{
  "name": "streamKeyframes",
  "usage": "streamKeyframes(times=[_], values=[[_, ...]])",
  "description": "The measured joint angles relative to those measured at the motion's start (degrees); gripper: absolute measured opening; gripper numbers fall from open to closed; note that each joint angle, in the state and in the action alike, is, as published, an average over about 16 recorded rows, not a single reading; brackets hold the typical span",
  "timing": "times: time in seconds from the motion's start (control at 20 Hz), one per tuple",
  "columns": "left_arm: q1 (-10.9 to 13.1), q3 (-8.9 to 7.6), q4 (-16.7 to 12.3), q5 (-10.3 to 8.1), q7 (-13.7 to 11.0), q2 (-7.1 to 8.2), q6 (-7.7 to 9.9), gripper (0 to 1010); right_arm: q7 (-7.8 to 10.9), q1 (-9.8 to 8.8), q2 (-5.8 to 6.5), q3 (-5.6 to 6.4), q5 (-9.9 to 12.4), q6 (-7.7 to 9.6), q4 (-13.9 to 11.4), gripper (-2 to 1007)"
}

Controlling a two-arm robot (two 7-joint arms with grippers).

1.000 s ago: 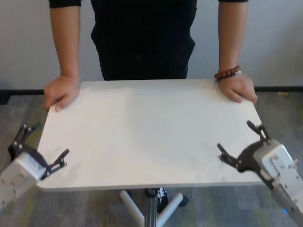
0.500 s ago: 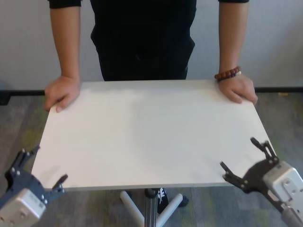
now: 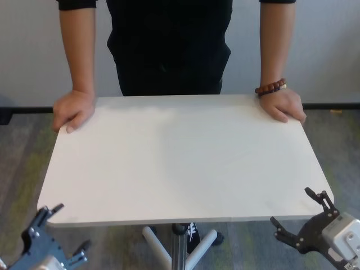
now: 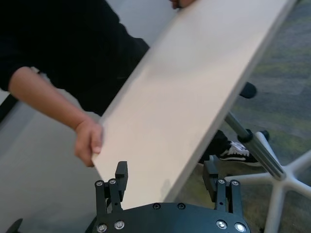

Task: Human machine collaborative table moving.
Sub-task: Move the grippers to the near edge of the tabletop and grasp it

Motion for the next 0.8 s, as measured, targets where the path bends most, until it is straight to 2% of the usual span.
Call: streamKeyframes(times=[0.3, 0.55, 0.8], values=[[-1.06, 2.48, 1.11, 4.98, -1.65, -0.85, 1.64, 1000, 2.31, 0.04, -0.25, -0.51, -0.25, 1.25, 0.69, 1005], [-2.74, 4.81, 2.41, 10.50, -2.34, -2.24, 3.32, 1000, 3.78, 0.77, -0.87, -1.18, -1.25, 2.54, 1.62, 1005], [-4.95, 7.23, 4.20, 16.72, -2.47, -4.47, 5.24, 1000, 4.37, 1.46, -1.45, -1.86, -3.28, 4.14, 2.48, 1005]])
